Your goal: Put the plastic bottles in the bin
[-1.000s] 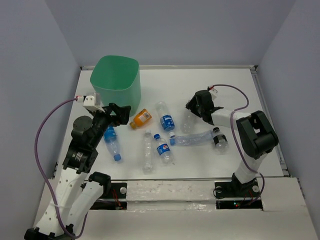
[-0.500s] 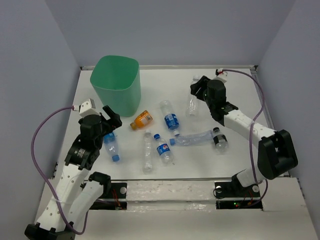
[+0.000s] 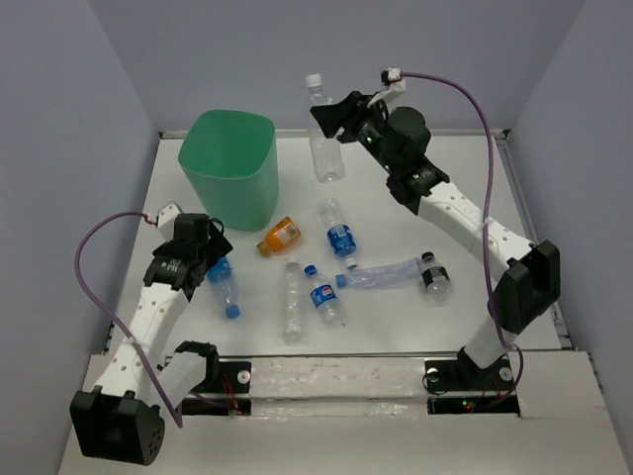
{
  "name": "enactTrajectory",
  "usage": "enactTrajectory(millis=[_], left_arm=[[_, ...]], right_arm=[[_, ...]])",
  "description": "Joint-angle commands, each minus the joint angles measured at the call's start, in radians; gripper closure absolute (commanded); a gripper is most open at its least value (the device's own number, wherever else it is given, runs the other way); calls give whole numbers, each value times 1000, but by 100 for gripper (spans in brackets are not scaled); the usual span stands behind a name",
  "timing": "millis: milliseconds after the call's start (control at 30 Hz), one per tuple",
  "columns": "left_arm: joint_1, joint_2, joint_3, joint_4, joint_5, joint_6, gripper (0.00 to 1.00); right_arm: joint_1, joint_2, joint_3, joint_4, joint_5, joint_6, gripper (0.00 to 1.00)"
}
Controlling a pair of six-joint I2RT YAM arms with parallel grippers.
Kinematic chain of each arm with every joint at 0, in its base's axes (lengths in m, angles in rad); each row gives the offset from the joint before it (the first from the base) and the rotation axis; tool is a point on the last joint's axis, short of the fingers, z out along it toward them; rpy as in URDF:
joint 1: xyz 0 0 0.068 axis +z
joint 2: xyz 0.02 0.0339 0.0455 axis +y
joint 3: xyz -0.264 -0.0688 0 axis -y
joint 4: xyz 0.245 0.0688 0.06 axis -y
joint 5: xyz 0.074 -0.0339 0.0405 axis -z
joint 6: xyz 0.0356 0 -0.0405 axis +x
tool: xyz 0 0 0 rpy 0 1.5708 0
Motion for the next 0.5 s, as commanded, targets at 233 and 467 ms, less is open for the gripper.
enactTrajectory(millis=[233,467], left_arm=[[139,144,37,-23,38,11,1],[141,187,19,38,110,58,1]], right_arm=[[121,401,682,97,-292,-64,68],[141,752,1111,93,-319,-73,71]])
